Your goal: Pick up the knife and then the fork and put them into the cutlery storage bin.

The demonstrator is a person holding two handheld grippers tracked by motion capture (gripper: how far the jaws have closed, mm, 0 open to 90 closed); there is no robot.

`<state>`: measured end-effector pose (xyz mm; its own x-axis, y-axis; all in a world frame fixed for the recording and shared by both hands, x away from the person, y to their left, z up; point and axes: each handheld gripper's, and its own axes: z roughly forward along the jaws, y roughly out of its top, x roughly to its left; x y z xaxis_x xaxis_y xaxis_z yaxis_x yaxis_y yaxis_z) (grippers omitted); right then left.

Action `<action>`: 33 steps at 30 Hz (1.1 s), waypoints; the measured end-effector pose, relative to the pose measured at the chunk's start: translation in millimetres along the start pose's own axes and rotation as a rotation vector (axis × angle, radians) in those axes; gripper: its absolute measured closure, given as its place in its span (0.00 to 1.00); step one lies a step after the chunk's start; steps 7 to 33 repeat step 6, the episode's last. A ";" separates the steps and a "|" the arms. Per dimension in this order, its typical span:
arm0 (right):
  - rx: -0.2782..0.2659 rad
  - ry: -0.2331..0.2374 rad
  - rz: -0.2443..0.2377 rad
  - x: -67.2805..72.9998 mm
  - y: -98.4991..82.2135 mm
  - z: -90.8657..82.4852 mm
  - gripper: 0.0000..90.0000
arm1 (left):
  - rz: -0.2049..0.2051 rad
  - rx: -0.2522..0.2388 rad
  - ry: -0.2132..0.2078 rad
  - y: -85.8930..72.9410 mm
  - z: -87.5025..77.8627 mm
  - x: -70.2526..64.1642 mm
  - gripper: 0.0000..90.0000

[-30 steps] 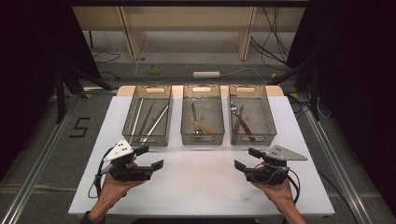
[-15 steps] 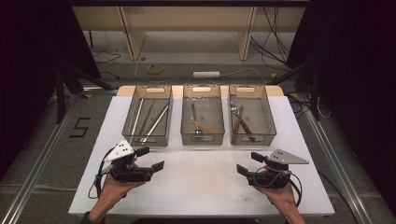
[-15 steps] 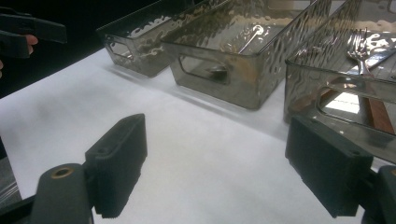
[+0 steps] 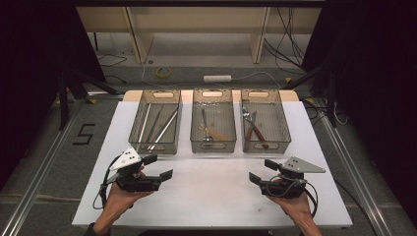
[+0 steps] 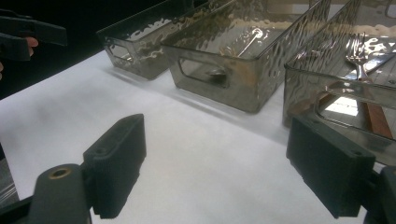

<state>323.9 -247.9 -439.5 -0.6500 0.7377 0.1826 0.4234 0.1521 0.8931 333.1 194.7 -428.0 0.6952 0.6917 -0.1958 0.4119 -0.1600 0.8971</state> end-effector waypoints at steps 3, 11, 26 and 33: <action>0.003 -0.001 -0.002 0.1 -0.1 0.4 0.23 | -0.002 -0.001 0.001 0.0 -0.1 0.1 0.18; 0.000 -0.003 -0.002 0.0 0.3 -0.5 0.23 | 0.001 0.001 0.002 0.1 -0.1 0.2 0.18; 0.000 -0.003 -0.002 0.0 0.3 -0.5 0.23 | 0.001 0.001 0.002 0.1 -0.1 0.2 0.18; 0.000 -0.003 -0.002 0.0 0.3 -0.5 0.23 | 0.001 0.001 0.002 0.1 -0.1 0.2 0.18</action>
